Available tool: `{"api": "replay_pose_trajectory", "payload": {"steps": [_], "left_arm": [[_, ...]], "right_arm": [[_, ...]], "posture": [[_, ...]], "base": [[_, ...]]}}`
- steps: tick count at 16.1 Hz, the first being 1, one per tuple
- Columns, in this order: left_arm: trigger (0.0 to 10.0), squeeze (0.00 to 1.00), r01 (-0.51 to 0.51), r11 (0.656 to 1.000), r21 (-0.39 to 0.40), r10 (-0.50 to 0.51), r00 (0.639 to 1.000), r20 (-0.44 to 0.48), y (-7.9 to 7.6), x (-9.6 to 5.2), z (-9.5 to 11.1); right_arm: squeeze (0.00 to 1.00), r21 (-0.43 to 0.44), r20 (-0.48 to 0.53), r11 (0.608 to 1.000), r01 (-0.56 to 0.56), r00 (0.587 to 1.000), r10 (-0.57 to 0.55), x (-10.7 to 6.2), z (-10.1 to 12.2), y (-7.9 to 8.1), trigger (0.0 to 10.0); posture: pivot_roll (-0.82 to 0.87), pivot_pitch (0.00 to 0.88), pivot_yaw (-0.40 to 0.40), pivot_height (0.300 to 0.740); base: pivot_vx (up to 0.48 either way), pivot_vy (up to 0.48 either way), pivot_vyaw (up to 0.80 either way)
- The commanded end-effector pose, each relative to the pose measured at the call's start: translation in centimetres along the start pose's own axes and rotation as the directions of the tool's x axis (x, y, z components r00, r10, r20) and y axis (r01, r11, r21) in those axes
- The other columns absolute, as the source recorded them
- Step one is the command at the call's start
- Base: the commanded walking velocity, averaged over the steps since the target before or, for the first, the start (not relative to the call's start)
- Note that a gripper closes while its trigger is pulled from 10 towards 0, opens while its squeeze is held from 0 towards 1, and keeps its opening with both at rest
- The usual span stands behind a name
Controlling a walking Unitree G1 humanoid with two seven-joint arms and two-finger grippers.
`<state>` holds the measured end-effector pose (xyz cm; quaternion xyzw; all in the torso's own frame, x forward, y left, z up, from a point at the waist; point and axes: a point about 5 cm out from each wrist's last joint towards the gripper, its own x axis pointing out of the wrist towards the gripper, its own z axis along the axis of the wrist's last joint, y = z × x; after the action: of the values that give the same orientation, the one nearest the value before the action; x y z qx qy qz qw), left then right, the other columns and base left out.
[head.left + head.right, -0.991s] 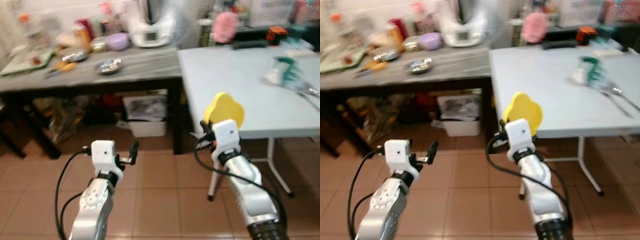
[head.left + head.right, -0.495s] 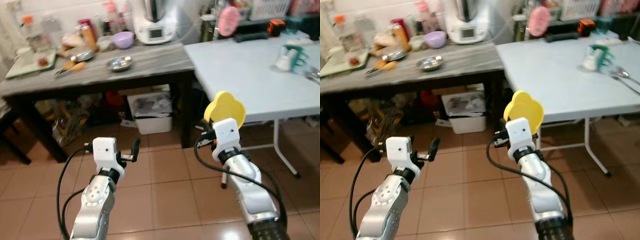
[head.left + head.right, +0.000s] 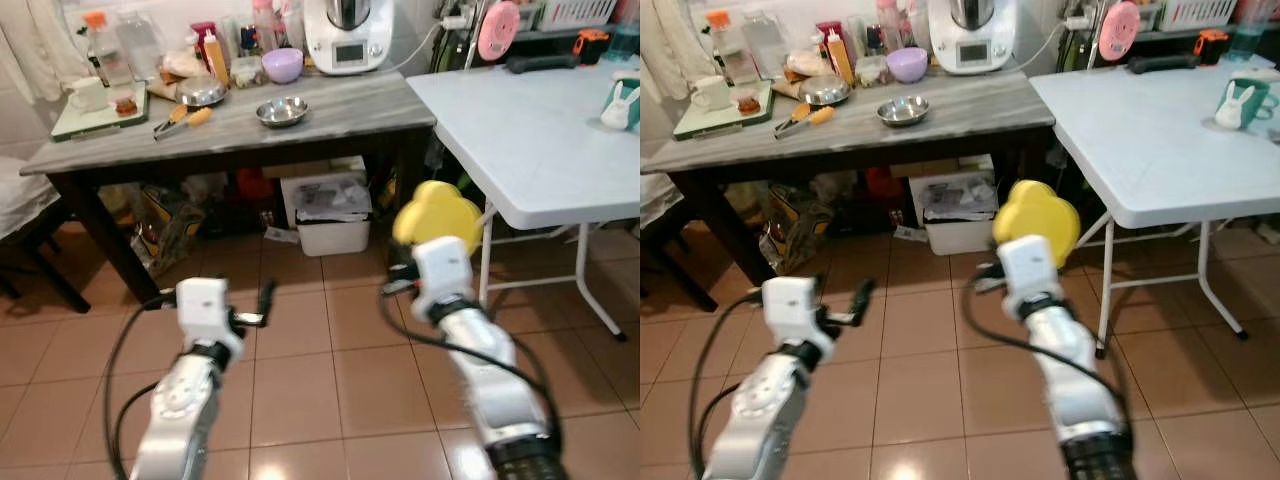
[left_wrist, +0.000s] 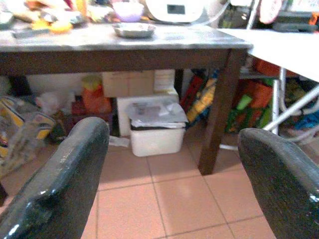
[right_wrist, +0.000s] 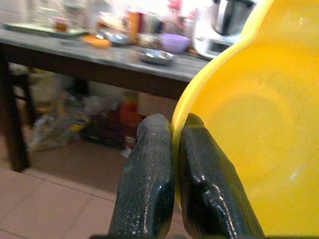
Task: Setting the table
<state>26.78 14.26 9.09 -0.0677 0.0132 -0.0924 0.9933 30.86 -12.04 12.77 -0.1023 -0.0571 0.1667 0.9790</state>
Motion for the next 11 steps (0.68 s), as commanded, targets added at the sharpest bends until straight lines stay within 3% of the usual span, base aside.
{"api": "replay_pose_trajectory", "payload": {"steps": [1, 11], "left_arm": [[10.0, 0.0, 0.024, 1.0, 0.0, -0.024, 0.999, 0.026, -0.23, 0.12, 0.55], [10.0, 0.0, 0.048, 0.999, -0.007, -0.048, 0.999, 0.019, -0.43, -0.03, 0.23]], "right_arm": [[0.0, -0.014, 0.024, 1.0, 0.007, 1.0, -0.006, 0.37, 0.62, -0.38, 10.0], [0.0, -0.014, 0.027, 1.0, 0.005, 1.0, -0.004, 0.32, 0.62, -0.33, 10.0]], "posture": [[-0.15, 0.0, 0.098, 0.74], [-0.15, 0.0, 0.104, 0.74]], "base": [[0.356, 0.0, 0.0], [0.463, 0.0, 0.0]]}}
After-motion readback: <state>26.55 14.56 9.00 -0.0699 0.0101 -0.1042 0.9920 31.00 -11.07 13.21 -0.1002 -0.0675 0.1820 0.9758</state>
